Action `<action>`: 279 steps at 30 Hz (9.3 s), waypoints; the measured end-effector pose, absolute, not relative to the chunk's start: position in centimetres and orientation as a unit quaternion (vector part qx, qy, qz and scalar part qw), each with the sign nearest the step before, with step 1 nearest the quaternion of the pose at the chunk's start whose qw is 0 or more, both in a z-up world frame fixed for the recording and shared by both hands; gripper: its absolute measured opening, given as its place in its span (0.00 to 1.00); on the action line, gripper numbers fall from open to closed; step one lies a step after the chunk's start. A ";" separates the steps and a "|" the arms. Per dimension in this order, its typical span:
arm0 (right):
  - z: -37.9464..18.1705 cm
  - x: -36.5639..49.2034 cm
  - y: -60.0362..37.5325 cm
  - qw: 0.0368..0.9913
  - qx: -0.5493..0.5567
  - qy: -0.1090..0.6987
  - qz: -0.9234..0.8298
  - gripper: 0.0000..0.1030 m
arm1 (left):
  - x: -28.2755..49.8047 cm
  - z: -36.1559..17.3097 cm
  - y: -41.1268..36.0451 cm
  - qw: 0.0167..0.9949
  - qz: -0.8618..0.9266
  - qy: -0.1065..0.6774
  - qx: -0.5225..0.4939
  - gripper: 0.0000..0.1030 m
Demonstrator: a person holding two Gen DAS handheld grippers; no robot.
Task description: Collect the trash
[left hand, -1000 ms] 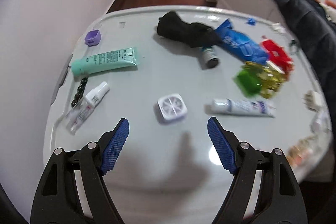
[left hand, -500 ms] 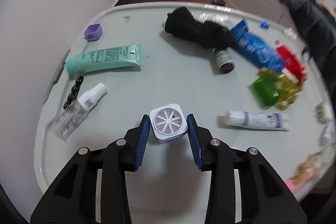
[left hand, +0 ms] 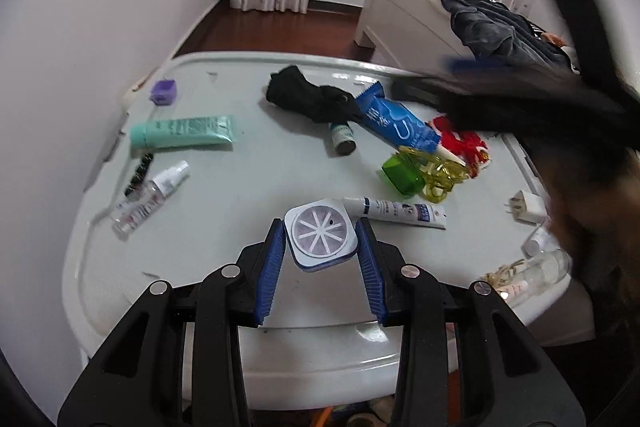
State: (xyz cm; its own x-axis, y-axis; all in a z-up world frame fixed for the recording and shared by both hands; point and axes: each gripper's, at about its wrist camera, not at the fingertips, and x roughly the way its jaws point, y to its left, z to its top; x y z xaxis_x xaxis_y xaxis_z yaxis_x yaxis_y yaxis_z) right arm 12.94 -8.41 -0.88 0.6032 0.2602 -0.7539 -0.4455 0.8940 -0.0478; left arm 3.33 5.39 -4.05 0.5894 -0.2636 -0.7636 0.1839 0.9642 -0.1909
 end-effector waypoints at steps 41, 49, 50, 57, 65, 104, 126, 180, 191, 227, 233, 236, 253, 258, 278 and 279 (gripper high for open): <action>-7.4 -9.3 -15.8 0.810 0.046 0.544 0.213 0.14 | -10.0 -7.8 1.3 0.812 -0.252 0.526 -0.014 0.35; -14.8 -13.3 -15.7 0.742 0.067 0.643 0.180 0.63 | -11.9 -12.1 0.4 0.749 -0.246 0.614 -0.027 0.57; -14.5 -13.3 -16.3 0.747 0.078 0.637 0.175 0.63 | -11.8 -11.9 1.0 0.752 -0.240 0.613 -0.040 0.57; -8.0 -10.9 -21.1 0.839 0.055 0.537 0.077 0.73 | -8.7 -7.8 7.4 0.818 -0.166 0.543 -0.096 0.57; 2.9 -5.2 -25.1 0.911 0.058 0.405 0.054 0.85 | -0.3 -1.1 11.2 0.883 -0.106 0.458 -0.014 0.64; -2.6 3.1 -22.8 0.886 0.056 0.454 0.082 0.85 | 14.3 -4.5 9.5 0.841 -0.202 0.497 0.066 0.32; -6.0 6.2 -17.0 0.871 -0.020 0.476 0.118 0.85 | 7.8 -5.3 4.8 0.836 -0.216 0.504 0.020 0.58; -7.2 18.6 -13.2 0.865 -0.123 0.477 0.093 0.86 | 4.8 -1.1 6.5 0.893 -0.164 0.417 -0.052 0.22; -9.6 24.0 -11.3 0.829 -0.085 0.540 0.114 0.36 | 4.9 -1.2 6.8 0.889 -0.174 0.420 -0.062 0.22; -12.5 -11.8 -17.3 0.775 0.073 0.611 0.141 0.76 | -12.6 -9.1 1.7 0.769 -0.275 0.576 -0.018 0.50; -7.3 -9.9 -21.5 0.829 0.110 0.538 0.104 0.76 | -11.0 -6.9 3.1 0.802 -0.244 0.545 -0.018 0.56; -2.2 -7.9 -23.8 0.875 0.096 0.467 0.079 0.86 | -9.3 -5.3 2.7 0.818 -0.233 0.526 -0.006 0.59; -5.8 4.4 -28.6 0.860 -0.159 0.485 0.032 0.79 | 0.2 -4.9 -0.8 0.845 -0.235 0.479 -0.044 0.59; -5.3 4.2 -29.8 0.877 -0.115 0.465 0.029 0.83 | 1.5 -5.2 1.7 0.841 -0.211 0.495 -0.053 0.59; -3.8 5.7 -31.4 0.887 -0.056 0.458 -0.020 0.91 | 11.2 -7.3 13.8 0.802 -0.327 0.459 0.199 0.60; -3.9 5.8 -31.4 0.886 -0.056 0.461 -0.022 0.91 | 11.1 -7.9 13.4 0.791 -0.339 0.464 0.211 0.59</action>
State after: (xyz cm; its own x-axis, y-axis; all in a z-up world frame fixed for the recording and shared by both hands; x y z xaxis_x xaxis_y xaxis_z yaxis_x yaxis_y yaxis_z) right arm 5.84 -31.37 -3.95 0.5745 -0.0910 -0.8134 -0.0120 0.9928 -0.1196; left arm 11.13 13.43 -7.91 0.3399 -0.3403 -0.8767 0.7318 0.6813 0.0193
